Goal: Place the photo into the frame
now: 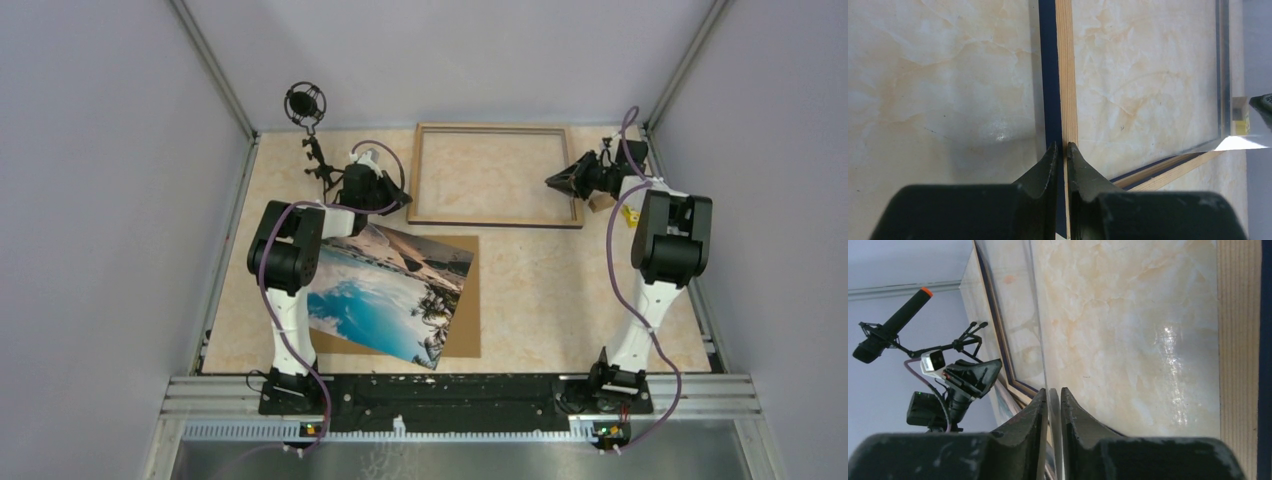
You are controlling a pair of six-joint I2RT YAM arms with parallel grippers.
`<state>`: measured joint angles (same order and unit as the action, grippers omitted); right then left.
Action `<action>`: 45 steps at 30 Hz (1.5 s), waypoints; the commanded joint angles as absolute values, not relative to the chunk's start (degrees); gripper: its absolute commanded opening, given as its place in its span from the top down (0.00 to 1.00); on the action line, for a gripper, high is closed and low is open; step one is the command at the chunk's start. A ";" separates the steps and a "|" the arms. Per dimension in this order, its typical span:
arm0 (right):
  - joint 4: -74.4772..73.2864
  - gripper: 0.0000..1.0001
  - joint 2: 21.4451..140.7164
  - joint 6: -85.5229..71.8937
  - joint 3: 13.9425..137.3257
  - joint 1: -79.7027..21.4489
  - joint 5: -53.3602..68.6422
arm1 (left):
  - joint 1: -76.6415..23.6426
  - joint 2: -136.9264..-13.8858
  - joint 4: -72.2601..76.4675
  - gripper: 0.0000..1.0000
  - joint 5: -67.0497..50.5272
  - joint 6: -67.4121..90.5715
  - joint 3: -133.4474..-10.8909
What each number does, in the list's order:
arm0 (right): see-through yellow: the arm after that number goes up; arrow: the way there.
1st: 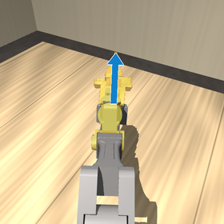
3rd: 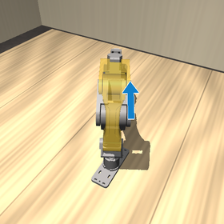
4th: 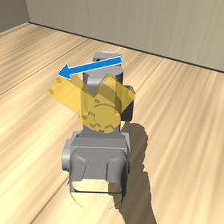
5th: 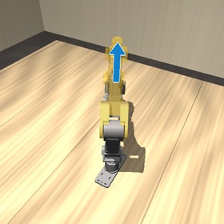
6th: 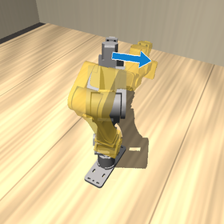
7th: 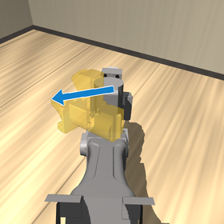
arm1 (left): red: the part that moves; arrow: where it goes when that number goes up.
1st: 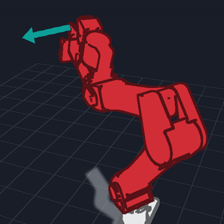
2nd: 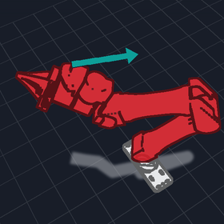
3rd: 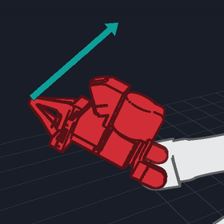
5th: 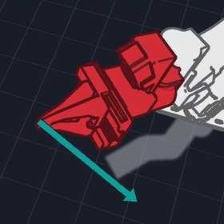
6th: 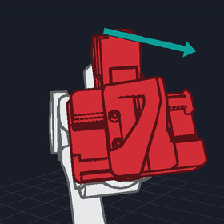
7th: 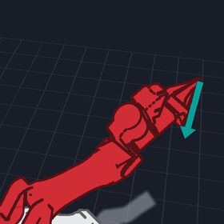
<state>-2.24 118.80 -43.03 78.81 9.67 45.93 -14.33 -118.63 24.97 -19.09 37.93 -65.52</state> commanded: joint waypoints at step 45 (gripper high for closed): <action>2.25 0.13 145.24 -36.72 129.57 -10.42 12.48 | -15.56 -117.94 22.68 0.85 -23.75 37.43 -64.34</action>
<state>-1.04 139.57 -33.15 116.27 -9.19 11.07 -14.76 -118.56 24.93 -21.85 37.82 -65.12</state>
